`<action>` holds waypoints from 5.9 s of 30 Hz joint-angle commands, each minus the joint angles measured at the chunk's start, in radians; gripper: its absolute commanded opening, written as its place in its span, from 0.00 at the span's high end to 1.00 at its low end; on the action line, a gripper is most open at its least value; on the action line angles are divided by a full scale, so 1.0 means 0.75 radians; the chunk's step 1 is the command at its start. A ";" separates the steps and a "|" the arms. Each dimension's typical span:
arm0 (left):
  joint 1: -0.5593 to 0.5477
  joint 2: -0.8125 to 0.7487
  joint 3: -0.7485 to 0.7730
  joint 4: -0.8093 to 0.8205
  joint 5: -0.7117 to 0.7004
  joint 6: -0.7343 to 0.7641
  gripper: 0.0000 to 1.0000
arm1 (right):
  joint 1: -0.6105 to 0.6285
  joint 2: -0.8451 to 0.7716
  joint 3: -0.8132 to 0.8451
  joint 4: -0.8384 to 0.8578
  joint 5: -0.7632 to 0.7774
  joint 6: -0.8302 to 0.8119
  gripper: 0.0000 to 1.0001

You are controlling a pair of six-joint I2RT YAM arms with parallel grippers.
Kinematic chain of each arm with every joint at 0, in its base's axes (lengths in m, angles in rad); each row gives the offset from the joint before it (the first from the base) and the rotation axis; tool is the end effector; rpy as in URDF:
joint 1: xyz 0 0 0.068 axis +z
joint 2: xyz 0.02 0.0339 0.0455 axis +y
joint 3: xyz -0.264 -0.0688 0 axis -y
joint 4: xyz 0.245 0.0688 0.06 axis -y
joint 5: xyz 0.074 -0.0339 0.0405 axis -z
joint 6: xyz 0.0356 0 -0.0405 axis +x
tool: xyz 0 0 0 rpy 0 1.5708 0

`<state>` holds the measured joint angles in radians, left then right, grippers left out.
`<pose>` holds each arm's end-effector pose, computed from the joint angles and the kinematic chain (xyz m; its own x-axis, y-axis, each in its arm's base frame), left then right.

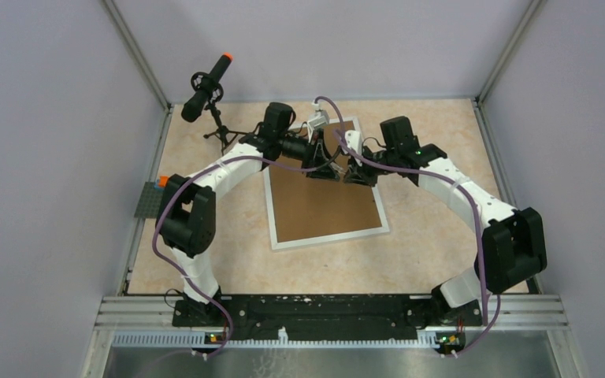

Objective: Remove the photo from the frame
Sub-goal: Adjust the screwdriver, then release the photo frame item from the photo frame, then place the screwdriver at the center of the board.

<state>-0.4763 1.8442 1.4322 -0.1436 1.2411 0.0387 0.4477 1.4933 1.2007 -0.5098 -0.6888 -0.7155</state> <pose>0.3511 -0.2190 0.2795 -0.4350 0.2385 -0.8683 0.8803 -0.0901 -0.4658 0.2805 0.1598 0.2905 -0.0088 -0.5660 -0.8244 -0.9780 0.1767 -0.1110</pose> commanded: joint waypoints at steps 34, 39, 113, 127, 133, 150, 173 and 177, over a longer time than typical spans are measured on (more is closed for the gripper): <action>-0.048 -0.098 -0.556 0.756 -0.467 0.246 1.00 | -0.562 0.139 -0.164 -0.051 -0.188 0.742 0.37; -0.126 -0.069 -0.665 1.025 -0.564 0.178 1.00 | -0.593 0.209 -0.193 -0.001 -0.158 0.805 0.39; -0.469 0.328 -0.369 0.999 -0.982 0.212 1.00 | -0.456 0.550 -0.256 0.088 0.004 0.996 1.00; -0.535 0.309 -0.172 1.105 -0.962 0.205 1.00 | -0.451 0.535 -0.265 0.084 -0.028 0.987 1.00; -0.544 0.309 -0.122 1.147 -0.937 0.172 1.00 | -0.452 0.526 -0.270 0.088 -0.020 0.990 1.00; -0.372 -0.050 -0.298 0.925 -0.904 0.078 1.00 | -0.547 0.378 -0.149 0.079 -0.047 0.985 0.54; -0.226 -0.286 -0.444 0.655 -0.979 0.120 1.00 | -0.221 0.425 -0.085 0.043 0.594 1.088 0.55; -0.222 -0.301 -0.462 0.642 -0.991 0.120 1.00 | -0.221 0.441 -0.095 0.039 0.616 1.099 0.65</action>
<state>-0.6491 1.6741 1.0977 0.3271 0.5148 0.1253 0.2729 1.7908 1.1213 -0.4831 -0.3195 0.1089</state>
